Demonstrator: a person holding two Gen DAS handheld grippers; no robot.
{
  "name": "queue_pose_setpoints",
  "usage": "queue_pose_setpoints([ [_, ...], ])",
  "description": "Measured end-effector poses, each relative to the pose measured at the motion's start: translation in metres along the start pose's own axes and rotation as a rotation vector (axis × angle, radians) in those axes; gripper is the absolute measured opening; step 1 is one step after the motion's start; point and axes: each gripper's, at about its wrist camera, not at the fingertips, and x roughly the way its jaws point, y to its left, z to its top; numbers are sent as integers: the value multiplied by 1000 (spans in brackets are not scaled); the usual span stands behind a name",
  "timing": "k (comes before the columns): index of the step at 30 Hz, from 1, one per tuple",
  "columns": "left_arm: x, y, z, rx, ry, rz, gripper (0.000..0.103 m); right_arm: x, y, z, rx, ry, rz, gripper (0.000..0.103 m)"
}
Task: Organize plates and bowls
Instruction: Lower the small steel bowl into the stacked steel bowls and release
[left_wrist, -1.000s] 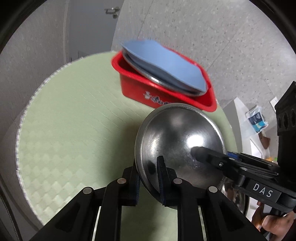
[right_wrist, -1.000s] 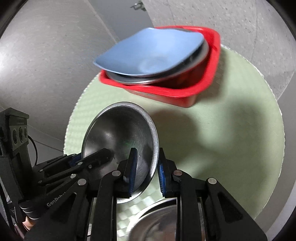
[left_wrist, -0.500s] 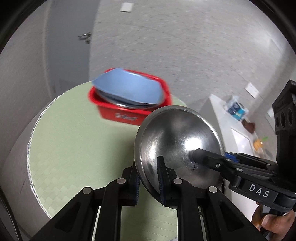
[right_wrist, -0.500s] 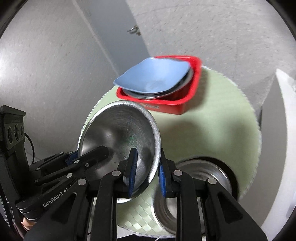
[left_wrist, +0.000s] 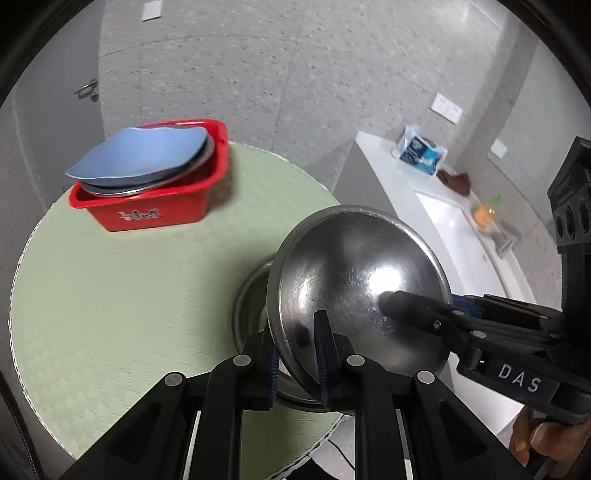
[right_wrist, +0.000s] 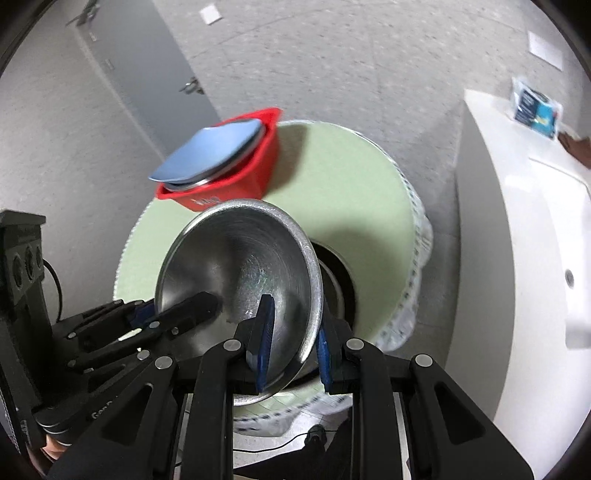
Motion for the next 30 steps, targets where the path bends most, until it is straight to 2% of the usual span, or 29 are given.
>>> queue_pose_setpoints([
  [6,25,-9,7,17,41,28,14,9,-14,-8,27,22,-22,21],
  [19,55,-24,6,11,77,79,16,29,-8,-16,-45,51,-90,24],
  [30,66,-35,-2,79,36,131,24,32,-6,-18,-52,42,-103,25],
])
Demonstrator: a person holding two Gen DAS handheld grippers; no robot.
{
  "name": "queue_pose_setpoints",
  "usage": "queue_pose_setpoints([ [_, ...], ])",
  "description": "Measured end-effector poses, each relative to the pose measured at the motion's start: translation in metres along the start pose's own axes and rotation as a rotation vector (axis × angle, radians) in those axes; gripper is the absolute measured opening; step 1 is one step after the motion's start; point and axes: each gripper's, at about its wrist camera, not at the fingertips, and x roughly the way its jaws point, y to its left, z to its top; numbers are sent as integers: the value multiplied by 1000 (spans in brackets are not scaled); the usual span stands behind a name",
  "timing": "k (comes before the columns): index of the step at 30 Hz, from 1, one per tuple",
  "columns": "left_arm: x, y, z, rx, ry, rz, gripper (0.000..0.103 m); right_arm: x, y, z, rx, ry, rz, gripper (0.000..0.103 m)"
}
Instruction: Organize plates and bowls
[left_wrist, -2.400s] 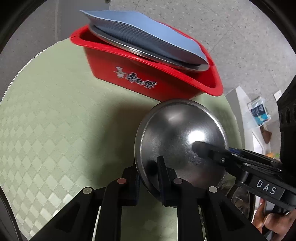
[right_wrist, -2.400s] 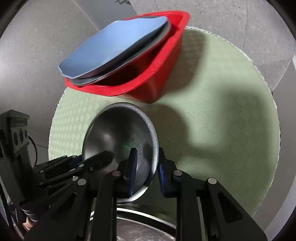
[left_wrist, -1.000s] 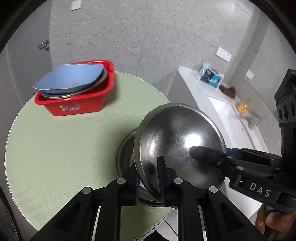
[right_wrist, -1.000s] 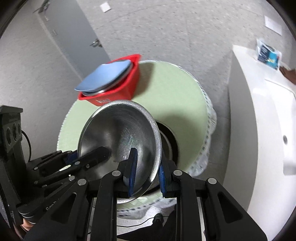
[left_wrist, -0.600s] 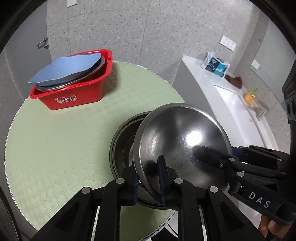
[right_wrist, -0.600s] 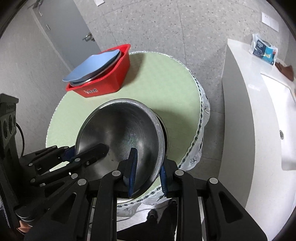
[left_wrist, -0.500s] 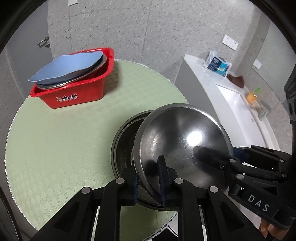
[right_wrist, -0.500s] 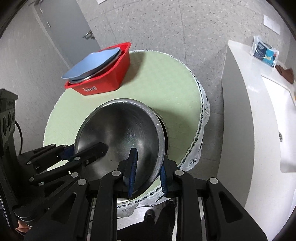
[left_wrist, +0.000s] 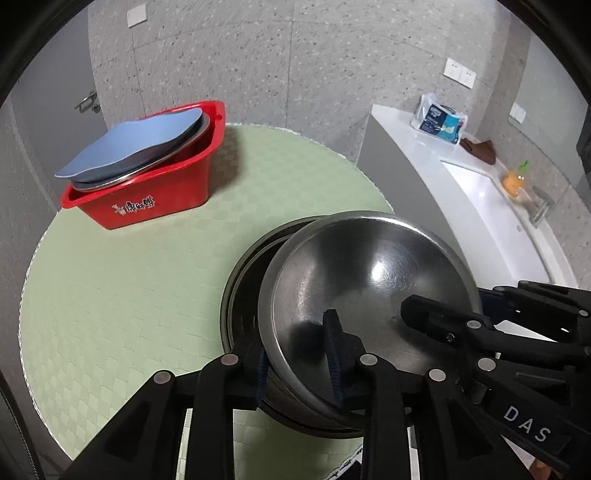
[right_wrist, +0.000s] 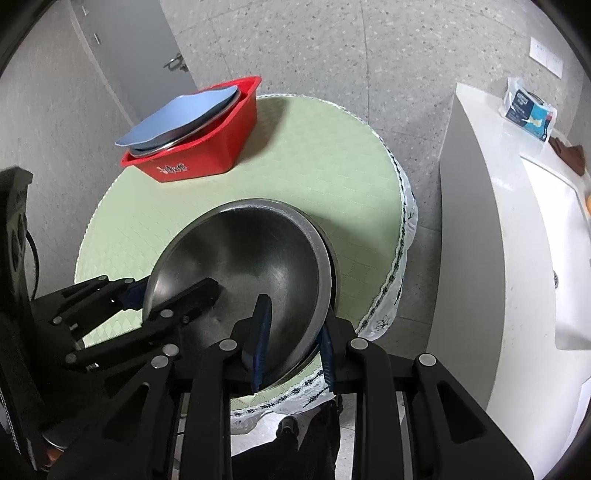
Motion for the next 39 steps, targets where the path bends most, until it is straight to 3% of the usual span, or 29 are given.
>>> queue_pose_setpoints([
  [4,2,-1,-4,-1,2,-9,25,-2,-2,-1,13,-10,13,27],
  [7,3,1,-4,2,3,-7,25,-8,-4,0,23,-30,0,38],
  [12,0,1,-7,0,-1,-12,27,-15,-12,0,59,-59,-3,39],
  [16,-4,4,-5,4,-7,-7,29,-8,-26,-5,132,-47,14,46],
  [18,-6,4,-7,6,-10,0,36,0,-31,-8,174,-27,70,46],
  [22,-9,4,-8,5,-7,-1,35,17,-33,-12,214,10,124,46],
  [34,-30,9,-17,-9,-77,9,40,28,-29,-15,226,5,144,46],
  [36,-39,8,-20,-14,-110,21,49,30,-27,-17,224,-2,150,48],
  [39,-41,12,-23,-25,-126,26,54,30,-26,-19,226,-14,147,48],
])
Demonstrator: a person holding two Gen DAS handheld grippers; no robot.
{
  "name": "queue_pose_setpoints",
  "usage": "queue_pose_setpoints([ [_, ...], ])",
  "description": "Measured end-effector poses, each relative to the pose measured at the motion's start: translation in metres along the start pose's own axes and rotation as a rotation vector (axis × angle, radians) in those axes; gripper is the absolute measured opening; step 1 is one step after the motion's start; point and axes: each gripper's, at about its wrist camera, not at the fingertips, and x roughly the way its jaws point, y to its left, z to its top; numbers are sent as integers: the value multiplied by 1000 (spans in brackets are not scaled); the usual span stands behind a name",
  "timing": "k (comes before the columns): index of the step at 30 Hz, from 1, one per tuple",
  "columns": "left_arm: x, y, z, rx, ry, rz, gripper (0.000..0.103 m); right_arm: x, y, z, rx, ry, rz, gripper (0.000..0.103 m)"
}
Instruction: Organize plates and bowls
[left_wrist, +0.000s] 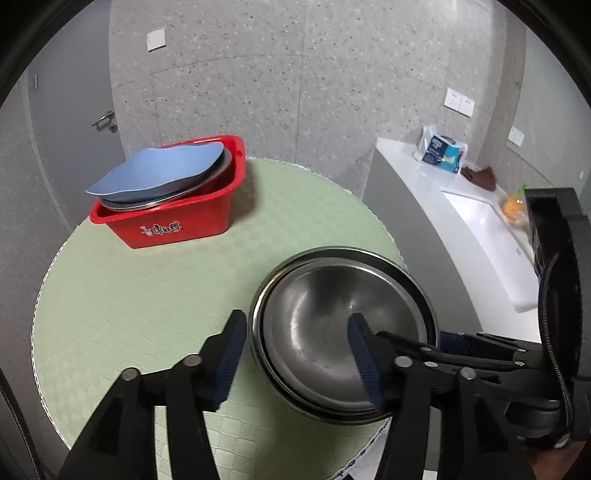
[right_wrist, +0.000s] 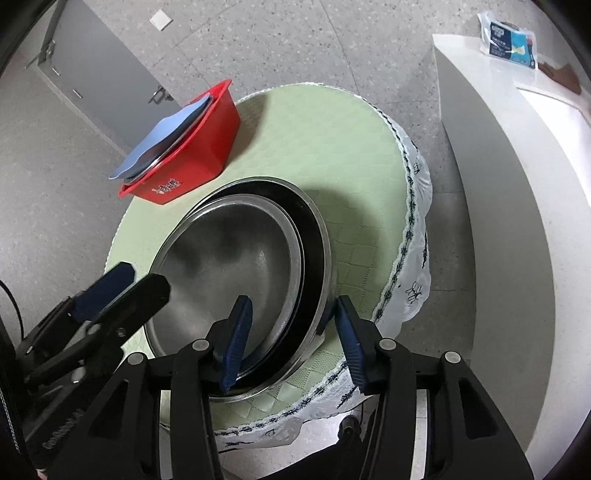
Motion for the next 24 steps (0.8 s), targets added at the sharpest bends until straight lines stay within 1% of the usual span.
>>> queue_pose_setpoints([
  [2,0,4,-2,-18,-9,10,56,0,-1,-1,3,-4,3,48],
  [3,-1,6,-4,-27,-15,15,64,0,-1,-1,4,-5,4,48],
  [5,-1,10,-7,-47,-26,44,70,-1,-3,-1,6,-9,6,48],
  [7,0,12,-10,-69,-23,52,76,-2,-2,-2,6,-11,6,48],
  [8,5,13,-12,-76,-2,48,77,-2,-2,-2,6,-11,6,48],
  [10,9,13,-14,-91,11,39,77,-2,-3,-3,7,-13,6,48],
  [13,16,18,-15,-136,43,10,77,-1,-5,-4,12,-7,6,48],
  [17,29,30,-17,-197,70,-40,81,1,-6,-6,19,-5,2,48],
  [19,33,35,-16,-215,74,-45,79,1,-7,-6,23,-6,2,48],
  [20,35,37,-15,-216,75,-41,75,1,-8,-6,25,-9,1,48],
  [21,38,38,-13,-209,82,-35,68,0,-8,-7,26,-11,4,48],
  [22,42,40,-11,-204,88,-38,64,1,-8,-7,27,-11,9,48],
  [23,44,40,-11,-202,97,-54,59,1,-8,-7,27,-13,16,48],
  [24,47,40,-10,-203,107,-71,56,1,-6,-7,24,-13,22,48],
])
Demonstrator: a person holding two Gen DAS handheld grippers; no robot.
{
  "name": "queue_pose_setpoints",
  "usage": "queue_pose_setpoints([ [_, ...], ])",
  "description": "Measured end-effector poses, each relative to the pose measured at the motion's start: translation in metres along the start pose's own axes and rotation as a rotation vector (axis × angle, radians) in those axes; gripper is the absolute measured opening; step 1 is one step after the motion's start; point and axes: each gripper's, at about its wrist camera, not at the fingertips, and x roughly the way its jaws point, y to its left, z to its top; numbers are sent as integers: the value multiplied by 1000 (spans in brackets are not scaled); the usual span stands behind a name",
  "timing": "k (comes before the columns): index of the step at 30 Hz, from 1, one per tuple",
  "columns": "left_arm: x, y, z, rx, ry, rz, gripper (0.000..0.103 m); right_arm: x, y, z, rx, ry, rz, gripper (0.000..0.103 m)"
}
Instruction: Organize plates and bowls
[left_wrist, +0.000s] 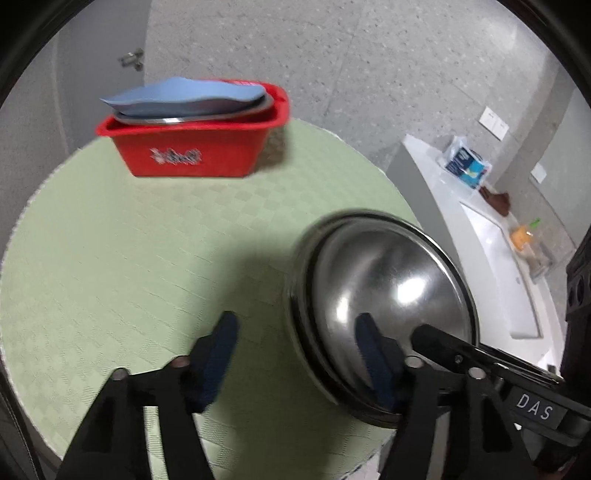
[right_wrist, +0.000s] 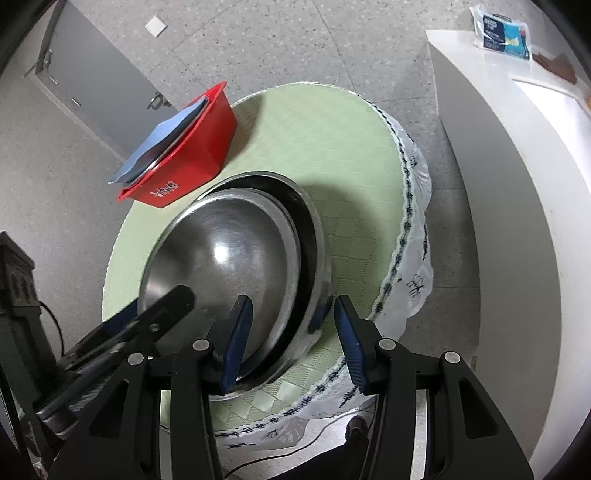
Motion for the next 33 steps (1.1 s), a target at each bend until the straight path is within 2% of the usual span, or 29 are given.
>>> queue_pose_setpoints([
  [2,4,0,2,9,5,-8,53,0,2,0,-8,-1,-8,49],
  [3,5,-1,4,17,5,-21,46,0,2,0,-8,-1,-7,49],
  [5,7,-3,9,40,8,-27,42,0,2,0,-8,-1,-9,49],
  [14,3,12,11,42,4,-34,40,-5,14,-1,-20,-24,-32,48],
  [20,-21,23,17,41,-53,-43,40,-9,32,9,-35,-48,-24,48],
  [27,-54,43,40,0,-152,-24,39,-13,62,45,-88,-82,34,48],
  [33,-67,66,86,-56,-234,36,39,1,96,100,-165,-94,110,48],
])
